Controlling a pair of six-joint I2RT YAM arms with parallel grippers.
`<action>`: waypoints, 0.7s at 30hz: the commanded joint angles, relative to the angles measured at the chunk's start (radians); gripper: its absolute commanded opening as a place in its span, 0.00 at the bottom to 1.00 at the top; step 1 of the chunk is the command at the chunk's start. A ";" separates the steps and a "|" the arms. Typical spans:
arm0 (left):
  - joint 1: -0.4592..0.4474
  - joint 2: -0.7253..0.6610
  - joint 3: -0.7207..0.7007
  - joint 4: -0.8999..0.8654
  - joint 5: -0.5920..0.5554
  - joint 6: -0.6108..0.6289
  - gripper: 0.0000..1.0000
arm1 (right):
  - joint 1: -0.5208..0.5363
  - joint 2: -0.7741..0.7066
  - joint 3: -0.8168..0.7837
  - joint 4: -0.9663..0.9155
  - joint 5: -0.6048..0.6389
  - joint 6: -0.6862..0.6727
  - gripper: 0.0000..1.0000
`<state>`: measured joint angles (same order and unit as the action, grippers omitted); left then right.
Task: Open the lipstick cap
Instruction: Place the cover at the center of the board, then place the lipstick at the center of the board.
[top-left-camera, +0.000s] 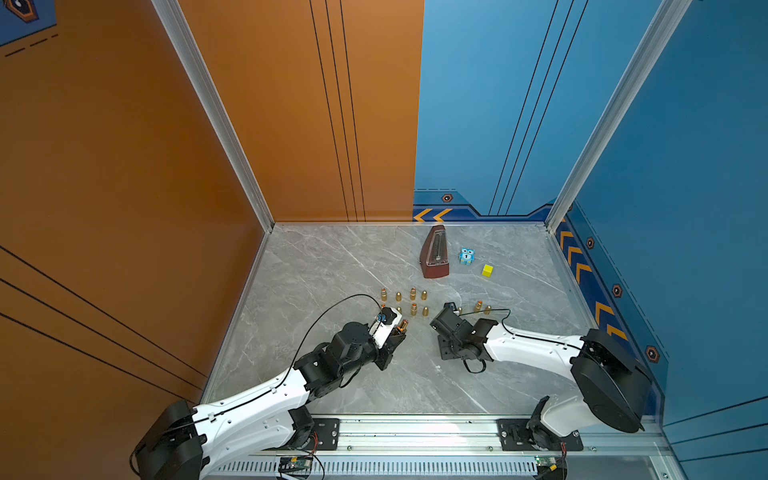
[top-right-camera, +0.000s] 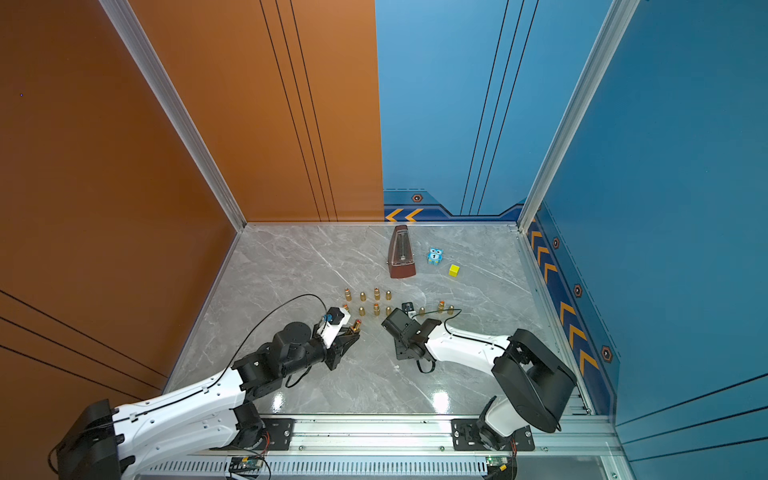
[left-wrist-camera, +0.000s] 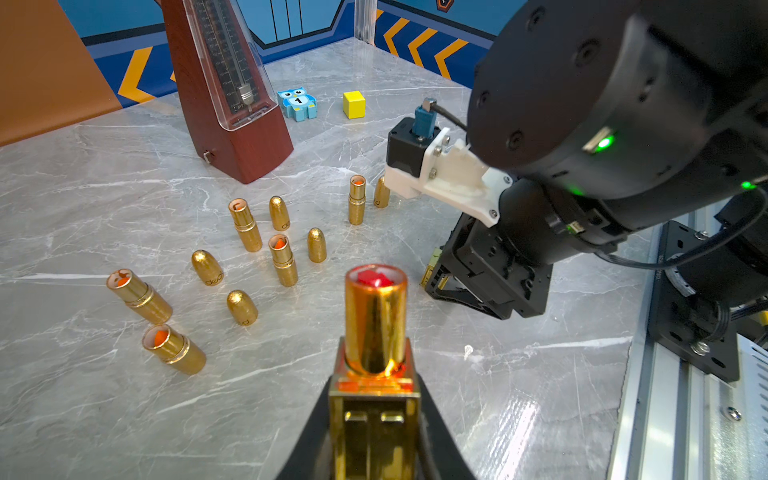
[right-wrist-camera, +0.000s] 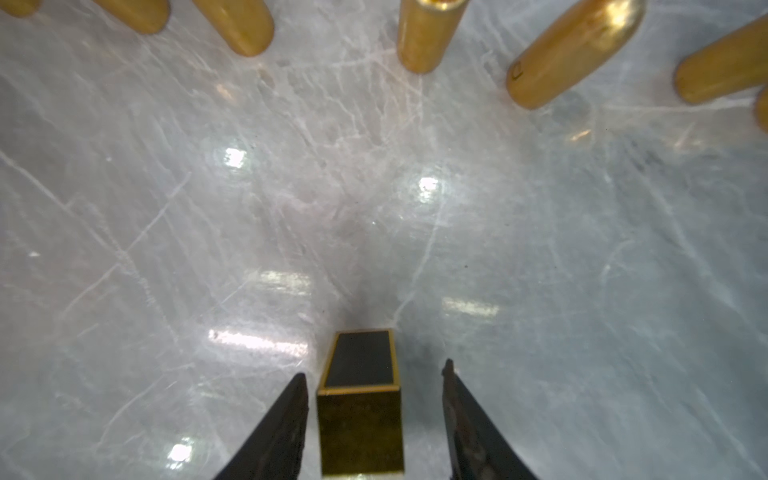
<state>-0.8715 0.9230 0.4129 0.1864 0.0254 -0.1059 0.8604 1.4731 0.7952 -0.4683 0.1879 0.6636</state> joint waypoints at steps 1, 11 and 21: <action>0.006 0.012 0.011 -0.006 0.022 -0.004 0.00 | -0.003 -0.097 0.069 -0.110 -0.029 0.013 0.58; 0.001 0.104 0.073 -0.003 0.088 0.017 0.00 | -0.120 -0.237 0.248 -0.246 -0.460 -0.053 0.63; -0.024 0.180 0.128 0.018 0.118 0.037 0.00 | -0.108 -0.169 0.328 -0.210 -0.680 -0.008 0.68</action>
<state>-0.8841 1.0935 0.4988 0.1902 0.1177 -0.0937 0.7406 1.2644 1.1065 -0.6704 -0.4015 0.6338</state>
